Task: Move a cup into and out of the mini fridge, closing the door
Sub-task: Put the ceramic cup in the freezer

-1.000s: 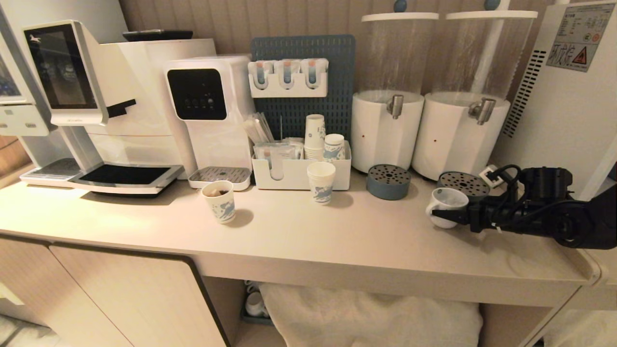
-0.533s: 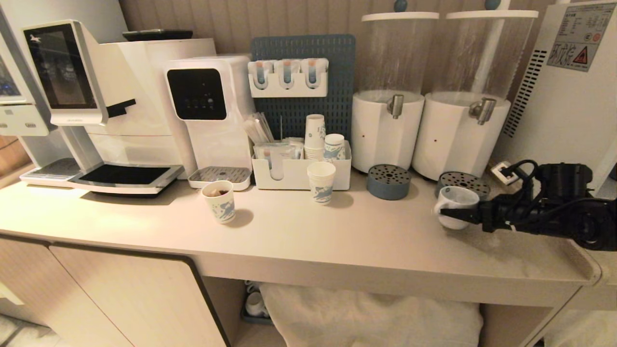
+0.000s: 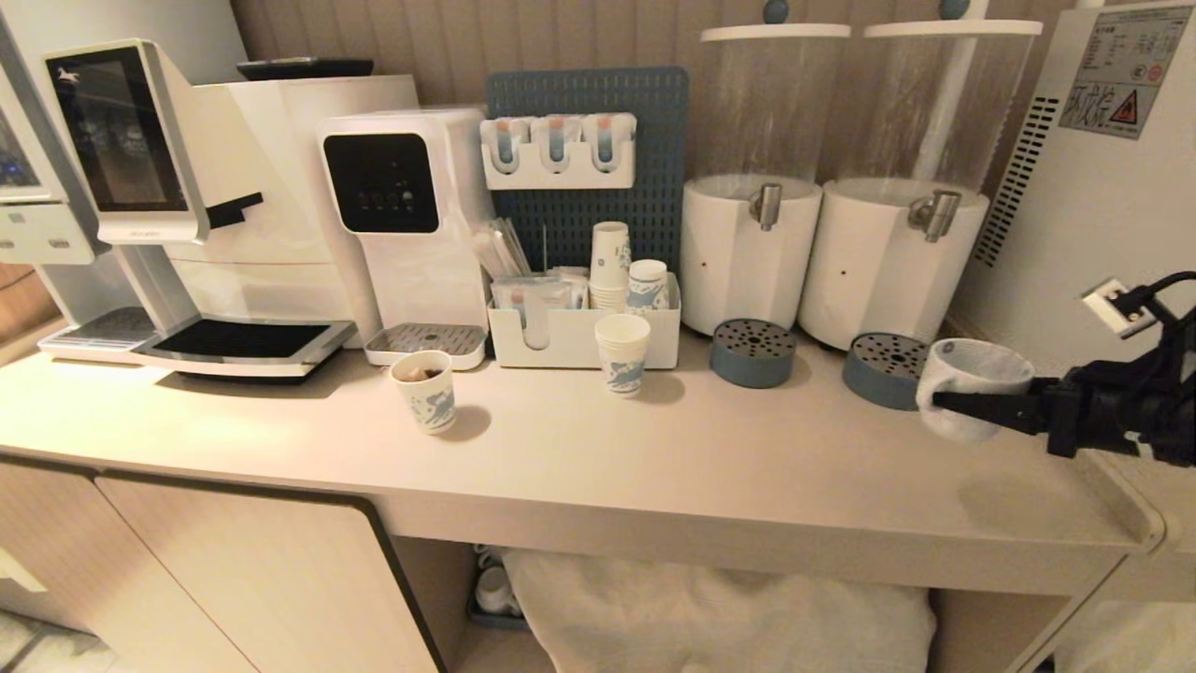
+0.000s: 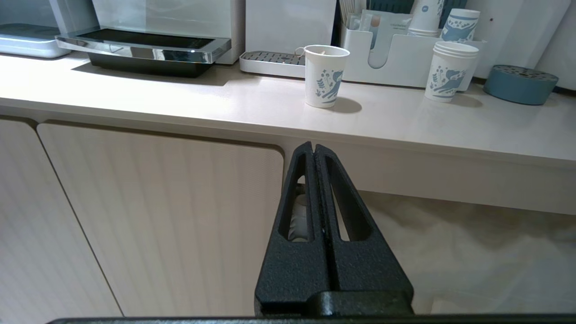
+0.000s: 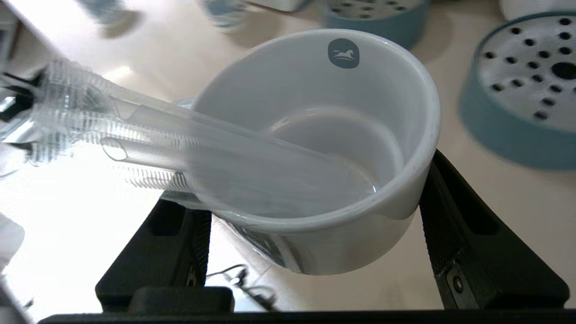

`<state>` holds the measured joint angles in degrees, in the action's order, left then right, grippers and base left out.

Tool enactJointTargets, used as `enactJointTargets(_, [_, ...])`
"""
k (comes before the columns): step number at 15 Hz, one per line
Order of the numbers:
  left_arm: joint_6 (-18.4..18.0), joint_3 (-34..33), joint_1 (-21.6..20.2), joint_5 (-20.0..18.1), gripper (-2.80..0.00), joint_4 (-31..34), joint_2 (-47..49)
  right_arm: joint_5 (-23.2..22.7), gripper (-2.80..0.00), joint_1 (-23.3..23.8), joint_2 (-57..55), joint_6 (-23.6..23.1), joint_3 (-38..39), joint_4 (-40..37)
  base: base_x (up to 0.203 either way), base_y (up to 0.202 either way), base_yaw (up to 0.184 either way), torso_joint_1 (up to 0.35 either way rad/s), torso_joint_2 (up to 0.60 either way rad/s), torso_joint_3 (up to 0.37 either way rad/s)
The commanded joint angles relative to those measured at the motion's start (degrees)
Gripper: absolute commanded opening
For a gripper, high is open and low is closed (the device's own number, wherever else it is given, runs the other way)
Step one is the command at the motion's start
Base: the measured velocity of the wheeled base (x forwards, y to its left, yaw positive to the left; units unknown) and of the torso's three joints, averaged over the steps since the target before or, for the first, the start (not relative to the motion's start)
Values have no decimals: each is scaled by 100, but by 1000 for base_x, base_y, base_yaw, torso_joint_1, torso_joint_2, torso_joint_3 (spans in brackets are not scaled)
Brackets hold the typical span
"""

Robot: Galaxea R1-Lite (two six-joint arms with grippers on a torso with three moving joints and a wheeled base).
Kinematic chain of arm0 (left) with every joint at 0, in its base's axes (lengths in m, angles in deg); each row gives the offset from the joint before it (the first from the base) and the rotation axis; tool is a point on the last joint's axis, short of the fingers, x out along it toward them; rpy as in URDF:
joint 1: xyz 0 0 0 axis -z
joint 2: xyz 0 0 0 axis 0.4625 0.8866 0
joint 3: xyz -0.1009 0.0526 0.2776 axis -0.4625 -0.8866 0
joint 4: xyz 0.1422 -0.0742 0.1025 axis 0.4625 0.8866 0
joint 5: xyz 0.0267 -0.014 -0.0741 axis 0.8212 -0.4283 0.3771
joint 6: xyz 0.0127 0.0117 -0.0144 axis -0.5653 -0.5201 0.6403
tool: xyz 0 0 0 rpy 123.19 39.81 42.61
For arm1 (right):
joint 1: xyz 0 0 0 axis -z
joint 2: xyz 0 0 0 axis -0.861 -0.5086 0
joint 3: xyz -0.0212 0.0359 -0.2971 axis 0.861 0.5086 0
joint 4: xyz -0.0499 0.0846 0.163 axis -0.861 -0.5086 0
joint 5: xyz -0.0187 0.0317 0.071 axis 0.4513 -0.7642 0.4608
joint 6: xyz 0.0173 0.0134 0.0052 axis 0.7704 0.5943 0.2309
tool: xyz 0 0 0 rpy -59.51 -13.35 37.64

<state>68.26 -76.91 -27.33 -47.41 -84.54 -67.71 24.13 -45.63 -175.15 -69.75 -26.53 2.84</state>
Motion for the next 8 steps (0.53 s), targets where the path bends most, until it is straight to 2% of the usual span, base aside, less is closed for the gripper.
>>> enactJointTargets(1, [39,-229,-4,0,-280,1,-26,-94,-280,38,975,-3,273,-349,0,0,0,0,0,0])
enactJointTargets(8, [39,-229,-4,1,-280,-7,-26,-127,-280,57,2052,64,628,-783,0,0,0,0,0,0])
